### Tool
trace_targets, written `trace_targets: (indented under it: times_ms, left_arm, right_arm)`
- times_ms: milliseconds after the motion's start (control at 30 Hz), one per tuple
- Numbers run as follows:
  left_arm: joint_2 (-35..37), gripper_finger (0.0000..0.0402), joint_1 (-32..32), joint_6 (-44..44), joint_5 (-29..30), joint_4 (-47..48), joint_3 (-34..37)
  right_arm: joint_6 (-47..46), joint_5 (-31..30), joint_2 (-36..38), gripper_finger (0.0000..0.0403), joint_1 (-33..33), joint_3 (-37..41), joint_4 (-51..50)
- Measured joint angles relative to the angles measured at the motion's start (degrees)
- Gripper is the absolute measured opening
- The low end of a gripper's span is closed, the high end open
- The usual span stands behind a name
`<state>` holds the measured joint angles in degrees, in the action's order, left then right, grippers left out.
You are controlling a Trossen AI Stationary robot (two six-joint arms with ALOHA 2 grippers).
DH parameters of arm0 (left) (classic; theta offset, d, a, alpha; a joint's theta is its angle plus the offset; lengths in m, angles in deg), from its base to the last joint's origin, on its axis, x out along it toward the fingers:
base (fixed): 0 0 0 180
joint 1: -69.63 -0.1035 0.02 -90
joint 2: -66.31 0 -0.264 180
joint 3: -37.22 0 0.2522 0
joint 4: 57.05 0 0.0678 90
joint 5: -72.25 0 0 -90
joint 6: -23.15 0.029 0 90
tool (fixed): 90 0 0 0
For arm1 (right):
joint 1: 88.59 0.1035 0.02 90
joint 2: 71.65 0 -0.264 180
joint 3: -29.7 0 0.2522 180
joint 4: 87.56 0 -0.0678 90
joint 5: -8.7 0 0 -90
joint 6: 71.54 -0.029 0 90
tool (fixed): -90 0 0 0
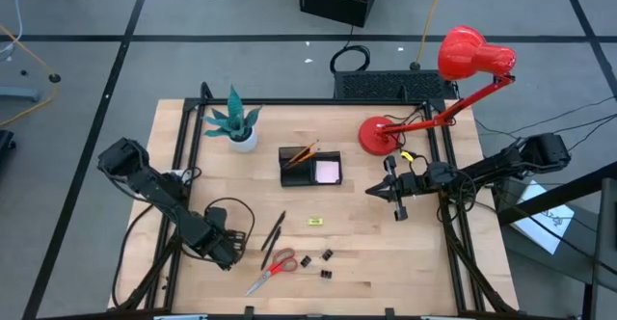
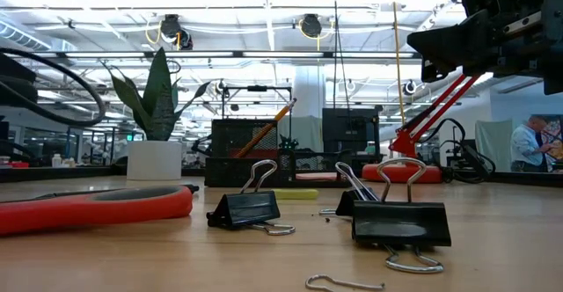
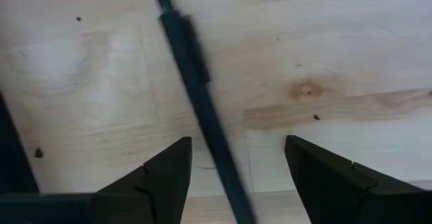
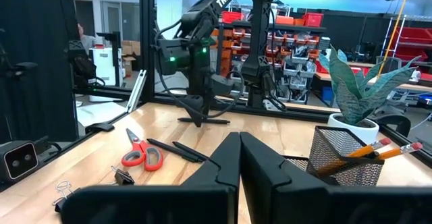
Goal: Pick and place office supplies into organizer
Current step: Put the black pen into the black desk organizer
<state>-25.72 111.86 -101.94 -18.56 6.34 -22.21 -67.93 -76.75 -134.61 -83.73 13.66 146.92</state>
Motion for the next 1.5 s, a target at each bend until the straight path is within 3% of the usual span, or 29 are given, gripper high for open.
trace_targets:
  times_ms: [400, 700, 1033, 1500]
  left_arm:
    - [-0.07, 0.0160, -4.10, 7.28, 4.40, -1.04, 1.47]
    - [-0.26, 0.0105, -9.29, 27.84, 12.75, -5.83, 1.87]
    - [-0.37, 0.0093, -13.01, 47.24, 14.08, -8.64, 1.42]
    - [-0.26, 0.0092, -16.01, 55.43, 8.88, -10.72, 1.42]
  right_arm:
    - [0.02, 0.00, 0.00, 0.0004, 0.00, 0.02, 0.04]
    - [0.02, 0.00, 0.00, 0.0004, 0.00, 0.01, 0.04]
    - [0.04, 0.00, 0.00, 0.0004, 0.00, 0.00, 0.04]
    - [0.04, 0.00, 0.00, 0.0004, -0.02, 0.00, 0.03]
